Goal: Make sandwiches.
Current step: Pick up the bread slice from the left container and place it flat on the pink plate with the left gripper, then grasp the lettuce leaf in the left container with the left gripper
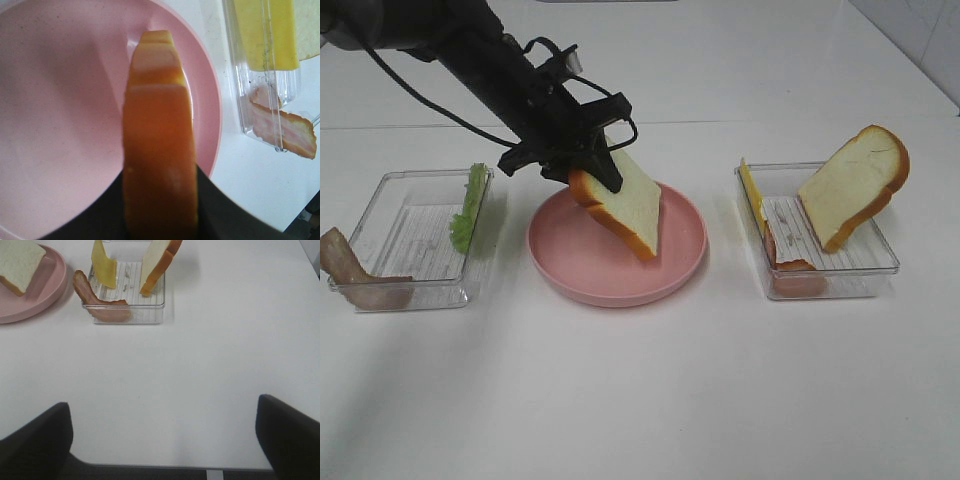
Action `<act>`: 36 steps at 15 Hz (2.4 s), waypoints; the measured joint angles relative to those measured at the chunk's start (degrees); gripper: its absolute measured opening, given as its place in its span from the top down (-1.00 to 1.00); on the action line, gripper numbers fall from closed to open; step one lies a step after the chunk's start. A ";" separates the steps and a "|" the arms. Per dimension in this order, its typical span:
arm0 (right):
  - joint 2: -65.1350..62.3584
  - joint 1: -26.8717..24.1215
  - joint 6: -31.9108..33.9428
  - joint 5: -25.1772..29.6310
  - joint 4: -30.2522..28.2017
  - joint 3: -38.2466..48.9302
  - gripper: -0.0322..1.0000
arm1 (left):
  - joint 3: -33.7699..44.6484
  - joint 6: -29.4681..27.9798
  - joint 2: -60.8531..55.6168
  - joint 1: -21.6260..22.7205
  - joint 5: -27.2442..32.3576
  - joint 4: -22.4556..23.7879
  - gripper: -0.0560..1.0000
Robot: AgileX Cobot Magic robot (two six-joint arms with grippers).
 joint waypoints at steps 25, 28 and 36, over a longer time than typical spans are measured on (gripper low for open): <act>0.00 0.00 -0.34 0.00 0.00 0.00 -0.91 | -0.40 -5.73 -1.72 -0.63 4.58 13.75 -0.42; 0.00 0.00 0.00 0.00 0.00 0.00 -0.91 | -0.40 -6.25 -7.33 -0.63 10.77 20.05 -0.42; 0.00 0.00 0.00 0.00 0.00 0.00 -0.91 | 6.36 -7.91 -23.78 1.72 12.26 38.04 -0.42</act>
